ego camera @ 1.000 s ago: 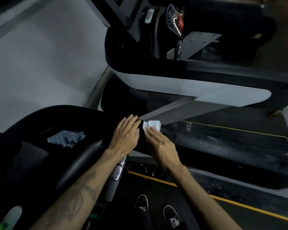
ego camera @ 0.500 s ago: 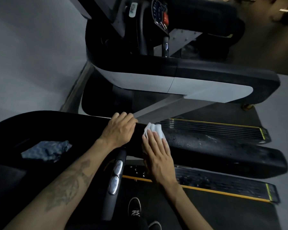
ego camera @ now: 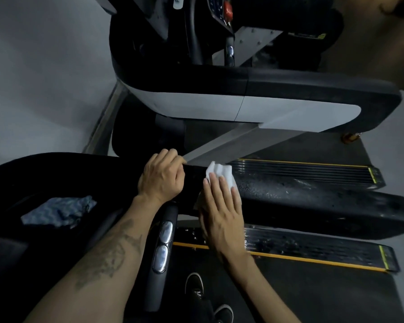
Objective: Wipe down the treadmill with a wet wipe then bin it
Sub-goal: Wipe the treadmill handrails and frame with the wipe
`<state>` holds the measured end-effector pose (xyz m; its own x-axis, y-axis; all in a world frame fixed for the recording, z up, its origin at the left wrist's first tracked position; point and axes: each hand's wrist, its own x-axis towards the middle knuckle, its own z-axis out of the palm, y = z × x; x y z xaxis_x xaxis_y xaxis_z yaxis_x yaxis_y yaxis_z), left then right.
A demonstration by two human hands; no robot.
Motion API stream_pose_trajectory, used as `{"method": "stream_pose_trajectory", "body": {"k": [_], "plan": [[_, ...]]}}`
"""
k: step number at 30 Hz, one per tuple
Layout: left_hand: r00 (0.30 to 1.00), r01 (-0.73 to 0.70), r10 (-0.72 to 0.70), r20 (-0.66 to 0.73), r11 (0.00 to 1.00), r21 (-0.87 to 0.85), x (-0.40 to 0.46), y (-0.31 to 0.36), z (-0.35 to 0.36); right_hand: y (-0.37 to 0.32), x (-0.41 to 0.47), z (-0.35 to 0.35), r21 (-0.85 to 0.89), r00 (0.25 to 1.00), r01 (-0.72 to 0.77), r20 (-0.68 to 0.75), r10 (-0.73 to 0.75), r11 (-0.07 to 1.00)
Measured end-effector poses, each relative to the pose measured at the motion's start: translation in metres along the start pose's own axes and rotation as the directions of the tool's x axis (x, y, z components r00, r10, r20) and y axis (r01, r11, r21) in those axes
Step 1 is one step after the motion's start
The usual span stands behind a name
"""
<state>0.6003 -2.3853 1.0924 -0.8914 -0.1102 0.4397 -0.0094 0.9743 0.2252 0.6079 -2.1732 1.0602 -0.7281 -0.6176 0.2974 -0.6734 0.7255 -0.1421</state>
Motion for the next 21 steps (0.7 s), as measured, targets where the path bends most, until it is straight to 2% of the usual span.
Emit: {"method": "stream_pose_trajectory", "body": {"k": [2,6,8,14,19,21], "plan": [[1.0,0.013,-0.014,-0.009,1.0,-0.016,0.001,0.0,0.0,-0.01,-0.005,0.0,0.005,1.0,-0.003,-0.005,0.003,1.0],[1.0,0.013,-0.013,-0.01,1.0,-0.01,0.001,0.0,-0.001,-0.006,0.022,-0.001,0.014,0.991,0.129,0.031,-0.13,0.992],[1.0,0.006,-0.006,-0.007,1.0,0.0,0.0,-0.001,-0.001,0.002,0.031,-0.002,0.007,0.987,0.147,0.063,-0.147,0.989],[1.0,0.0,0.0,-0.025,1.0,0.011,0.0,0.001,-0.001,-0.004,0.0,-0.003,-0.005,0.999,-0.033,0.033,0.033,0.999],[1.0,-0.003,0.004,-0.014,1.0,0.024,-0.002,0.0,0.0,-0.002,0.025,-0.004,0.024,0.989,0.123,0.08,-0.124,0.992],[0.999,-0.033,0.034,-0.012,0.999,0.042,-0.002,-0.001,0.0,0.008,0.038,-0.007,0.013,0.984,0.137,0.113,-0.138,0.99]]}}
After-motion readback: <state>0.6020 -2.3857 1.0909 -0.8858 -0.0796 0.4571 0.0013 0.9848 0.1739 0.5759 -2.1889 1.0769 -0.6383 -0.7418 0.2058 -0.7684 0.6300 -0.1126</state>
